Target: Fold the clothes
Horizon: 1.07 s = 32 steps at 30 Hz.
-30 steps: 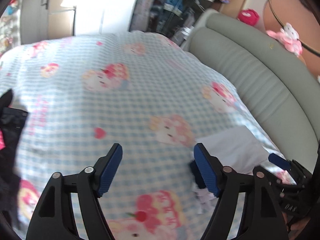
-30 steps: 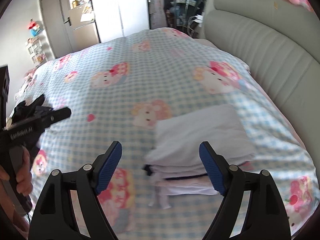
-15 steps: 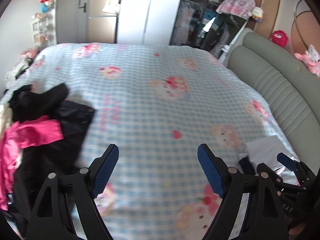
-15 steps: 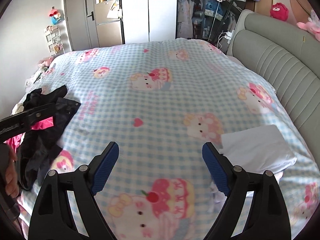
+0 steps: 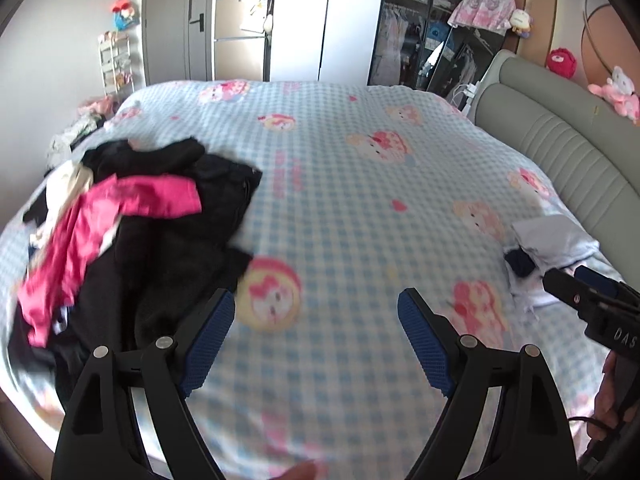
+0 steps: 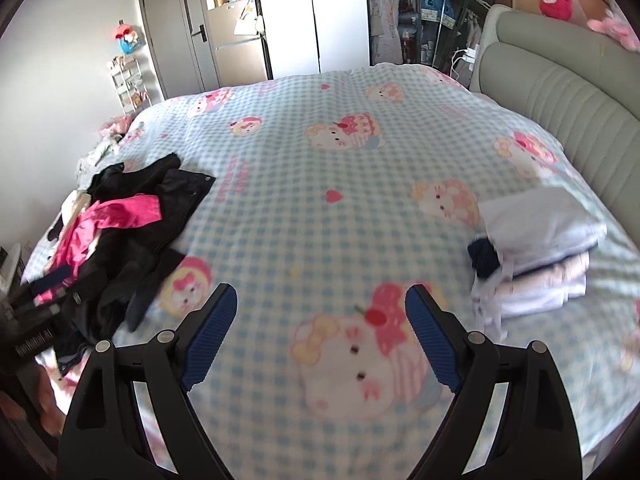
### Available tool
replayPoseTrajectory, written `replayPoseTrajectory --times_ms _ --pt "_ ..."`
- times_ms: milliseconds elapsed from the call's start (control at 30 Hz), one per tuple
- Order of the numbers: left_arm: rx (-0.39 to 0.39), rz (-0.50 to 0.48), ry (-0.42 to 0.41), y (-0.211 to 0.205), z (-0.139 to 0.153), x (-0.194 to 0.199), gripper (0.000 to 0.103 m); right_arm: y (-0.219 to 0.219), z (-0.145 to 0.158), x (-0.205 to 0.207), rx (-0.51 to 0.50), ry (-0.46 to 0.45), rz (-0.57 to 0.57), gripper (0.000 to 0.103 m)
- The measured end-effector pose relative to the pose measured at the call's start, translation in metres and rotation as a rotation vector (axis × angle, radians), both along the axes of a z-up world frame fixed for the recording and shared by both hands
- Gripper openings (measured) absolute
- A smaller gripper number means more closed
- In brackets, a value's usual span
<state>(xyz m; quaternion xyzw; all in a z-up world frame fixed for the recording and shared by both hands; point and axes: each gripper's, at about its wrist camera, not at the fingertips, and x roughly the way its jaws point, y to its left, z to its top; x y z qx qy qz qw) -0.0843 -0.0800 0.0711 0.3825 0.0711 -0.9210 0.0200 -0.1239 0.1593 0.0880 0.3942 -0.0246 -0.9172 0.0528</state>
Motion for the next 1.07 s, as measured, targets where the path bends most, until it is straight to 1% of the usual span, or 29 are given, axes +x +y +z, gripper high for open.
replayPoseTrajectory --times_ms 100,200,267,367,500,567,600,667,800,900,1067 --pt "0.010 0.034 -0.032 0.001 -0.014 0.028 0.086 0.000 -0.006 0.030 -0.004 -0.005 0.000 0.088" --pt "0.049 0.070 -0.049 -0.001 -0.026 0.059 0.086 -0.003 -0.015 0.063 0.010 -0.010 0.025 0.088" --pt "0.040 0.083 -0.056 0.002 -0.032 0.078 0.086 -0.005 -0.020 0.083 0.020 -0.012 0.046 0.088" --pt "0.014 0.083 -0.063 0.007 -0.036 0.096 0.086 -0.008 -0.026 0.112 0.036 -0.014 0.067 0.088" --pt "0.019 0.071 -0.076 0.013 -0.037 0.113 0.086 -0.006 -0.033 0.142 0.025 -0.023 0.085 0.088" --pt "-0.036 0.122 -0.074 0.017 -0.039 0.121 0.086 -0.001 -0.037 0.154 0.014 -0.033 0.074 0.088" --pt "-0.063 0.146 -0.073 0.019 -0.039 0.125 0.086 0.002 -0.039 0.159 0.014 -0.038 0.069 0.088" --pt "-0.075 0.158 -0.075 0.018 -0.039 0.131 0.086 0.006 -0.044 0.164 0.019 -0.048 0.057 0.088" --pt "-0.033 0.129 -0.089 0.021 -0.041 0.135 0.086 0.016 -0.051 0.168 0.003 -0.062 0.030 0.088" --pt "-0.037 0.119 -0.090 0.025 -0.042 0.136 0.086 0.020 -0.055 0.165 -0.012 -0.074 0.024 0.088" --pt "-0.015 0.143 -0.104 0.022 -0.047 0.134 0.086 0.023 -0.056 0.161 -0.020 -0.077 0.031 0.088"
